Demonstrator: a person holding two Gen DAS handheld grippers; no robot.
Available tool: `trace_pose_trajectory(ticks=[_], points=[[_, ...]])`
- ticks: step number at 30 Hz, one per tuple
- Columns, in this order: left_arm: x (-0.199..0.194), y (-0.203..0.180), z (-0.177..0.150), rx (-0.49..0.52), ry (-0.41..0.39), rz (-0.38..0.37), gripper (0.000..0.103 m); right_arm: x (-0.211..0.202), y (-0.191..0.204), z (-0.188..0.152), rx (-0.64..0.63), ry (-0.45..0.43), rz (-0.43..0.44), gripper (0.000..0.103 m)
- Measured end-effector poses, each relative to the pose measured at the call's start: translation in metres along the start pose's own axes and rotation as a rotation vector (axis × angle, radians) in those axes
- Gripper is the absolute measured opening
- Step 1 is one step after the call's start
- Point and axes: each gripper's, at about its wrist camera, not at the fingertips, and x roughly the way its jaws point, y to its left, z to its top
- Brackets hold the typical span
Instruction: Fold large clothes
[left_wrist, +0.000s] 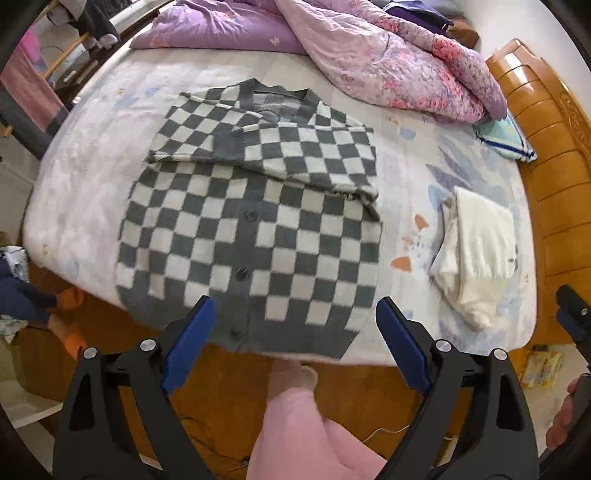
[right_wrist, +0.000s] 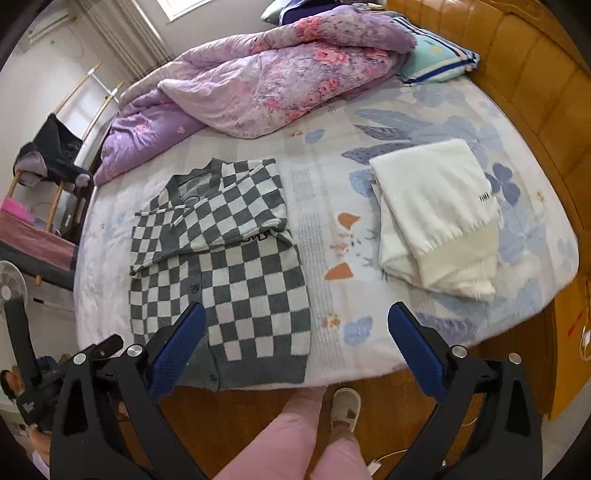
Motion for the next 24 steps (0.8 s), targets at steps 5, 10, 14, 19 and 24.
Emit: trace_pose_trajectory(ticks=[5,10,14,19,24], points=[[-0.03,0.009,-0.023,0.008,-0.031,0.014,0.089,-0.022,-0.001,-0.019,0.037,-0.024,0.035,0.095],[-0.05,0.031,-0.025,0.014,-0.069,0.03,0.089,-0.033,0.017,-0.028,0.035,-0.05,0.04,0.095],[-0.052,0.058,-0.014,0.009,-0.083,0.007,0.089,-0.027,0.042,-0.029,0.031,-0.055,0.037,0.095],[-0.043,0.097,0.016,0.067,-0.072,-0.008,0.089,-0.007,0.092,-0.028,0.05,-0.066,0.02,0.095],[-0.034,0.143,0.051,0.122,-0.046,-0.051,0.089,0.019,0.143,-0.027,0.143,-0.073,-0.019,0.095]])
